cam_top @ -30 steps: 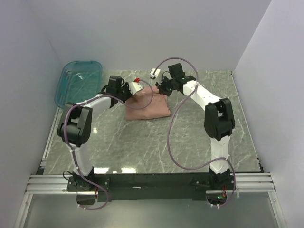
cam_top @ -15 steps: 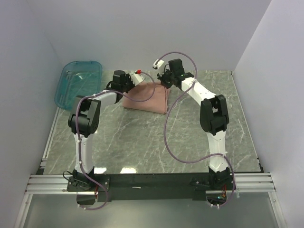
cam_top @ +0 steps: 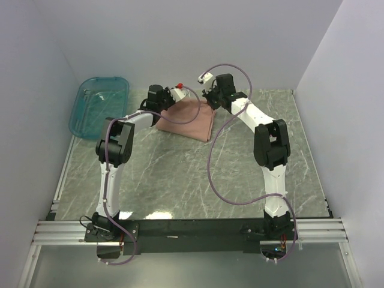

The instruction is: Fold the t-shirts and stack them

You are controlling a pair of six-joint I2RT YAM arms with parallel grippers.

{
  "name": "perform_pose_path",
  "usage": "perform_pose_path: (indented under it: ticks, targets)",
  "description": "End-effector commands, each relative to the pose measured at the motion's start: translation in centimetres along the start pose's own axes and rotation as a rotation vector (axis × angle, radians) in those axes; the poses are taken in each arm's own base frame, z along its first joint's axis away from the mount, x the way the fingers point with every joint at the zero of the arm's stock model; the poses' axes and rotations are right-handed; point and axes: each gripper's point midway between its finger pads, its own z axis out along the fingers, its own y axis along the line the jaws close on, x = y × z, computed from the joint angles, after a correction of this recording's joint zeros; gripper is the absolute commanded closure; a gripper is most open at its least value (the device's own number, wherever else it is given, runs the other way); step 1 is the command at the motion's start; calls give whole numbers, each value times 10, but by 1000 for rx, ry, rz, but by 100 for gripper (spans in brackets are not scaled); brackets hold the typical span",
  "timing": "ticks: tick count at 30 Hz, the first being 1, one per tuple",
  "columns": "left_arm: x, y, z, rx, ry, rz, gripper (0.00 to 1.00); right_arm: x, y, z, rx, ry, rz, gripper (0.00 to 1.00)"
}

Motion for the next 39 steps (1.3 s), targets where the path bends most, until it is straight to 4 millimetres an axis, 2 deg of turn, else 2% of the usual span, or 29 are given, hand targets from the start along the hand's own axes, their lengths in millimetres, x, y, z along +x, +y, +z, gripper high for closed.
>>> perform_pose_path:
  ticks: [1,11,16,18,19,20,23,25,26,27,29,30,31,32,33,34,35,36,37,39]
  targets:
    - [-27,12,11,-40,-87,19,100,-7,-11,-1,47,-32,14,100]
    - [-25,13,21,-61,-93,36,100,5,-18,1,99,8,18,100]
    - [-24,10,24,-63,-97,35,100,5,-29,7,147,26,45,100]
    - [-27,13,25,-83,-107,26,81,10,-34,8,174,58,68,98]
    - [-27,19,24,-125,-95,0,66,9,-38,10,191,60,79,89]
    - [-33,26,22,-159,-109,-6,37,10,-40,10,208,67,96,69]
    - [-61,59,10,-251,-115,-92,1,4,-57,0,305,48,167,42]
    - [-87,95,-9,-340,-118,-193,1,-11,-69,-13,365,11,244,37]
    - [-90,114,-22,-412,-98,-240,1,-12,-71,-18,365,17,272,35]
    - [-107,137,-44,-464,-112,-291,1,-14,-77,-24,374,8,333,34]
    - [-109,161,-72,-570,-109,-471,1,-21,-74,-37,288,-17,411,32]
    - [-123,183,-99,-611,-139,-533,1,-19,-73,-41,216,-28,489,32]
    - [-112,175,-105,-583,-99,-652,0,-17,-65,-44,146,-24,544,32]
    - [-111,176,-115,-566,-86,-707,1,-19,-35,-46,-42,-22,586,31]
    - [-122,185,-135,-513,-123,-768,1,-14,-27,-48,-98,-11,663,30]
    - [-107,169,-138,-455,-66,-860,1,-2,-10,-45,-154,26,705,29]
    - [-95,168,-149,-433,-34,-905,1,-1,6,-46,-233,37,731,27]
    - [-95,150,-161,-350,-31,-943,1,4,16,-44,-259,59,777,27]
    - [-91,143,-168,-325,-24,-989,4,16,28,-41,-284,95,810,27]
    - [-79,127,-193,-302,9,-1035,7,21,33,-38,-292,104,870,26]
